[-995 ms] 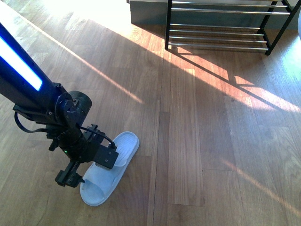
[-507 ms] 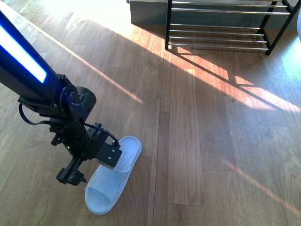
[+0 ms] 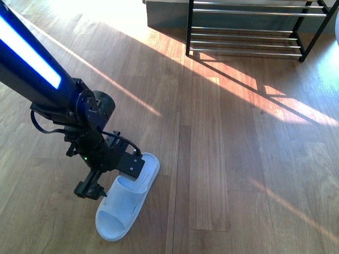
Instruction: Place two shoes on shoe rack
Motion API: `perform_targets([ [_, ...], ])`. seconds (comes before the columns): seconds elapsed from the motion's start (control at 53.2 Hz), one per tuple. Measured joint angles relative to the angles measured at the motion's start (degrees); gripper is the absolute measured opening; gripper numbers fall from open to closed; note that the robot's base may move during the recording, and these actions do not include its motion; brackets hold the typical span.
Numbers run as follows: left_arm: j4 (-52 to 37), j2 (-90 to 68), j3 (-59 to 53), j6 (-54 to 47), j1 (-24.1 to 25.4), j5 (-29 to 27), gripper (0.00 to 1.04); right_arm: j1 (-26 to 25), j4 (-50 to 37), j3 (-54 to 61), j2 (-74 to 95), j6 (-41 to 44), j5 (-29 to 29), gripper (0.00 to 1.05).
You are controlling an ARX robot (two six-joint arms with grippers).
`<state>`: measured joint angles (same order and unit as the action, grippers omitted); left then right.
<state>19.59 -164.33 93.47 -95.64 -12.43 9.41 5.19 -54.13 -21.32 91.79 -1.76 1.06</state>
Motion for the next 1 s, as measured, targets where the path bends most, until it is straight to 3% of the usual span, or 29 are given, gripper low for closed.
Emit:
perform_targets([
  [0.451, 7.7, -3.7, 0.9, 7.1, -0.7, -0.3, 0.95, 0.0, 0.0, 0.0, 0.0, 0.0, 0.0, 0.01],
  [0.676, 4.7, -3.5, -1.8, 10.2, -0.6, -0.9, 0.95, 0.0, 0.0, 0.0, 0.0, 0.0, 0.0, 0.01],
  [0.995, -1.2, -1.7, -8.7, 15.5, 1.5, -1.5, 0.56, 0.0, 0.0, 0.0, 0.0, 0.0, 0.0, 0.01],
])
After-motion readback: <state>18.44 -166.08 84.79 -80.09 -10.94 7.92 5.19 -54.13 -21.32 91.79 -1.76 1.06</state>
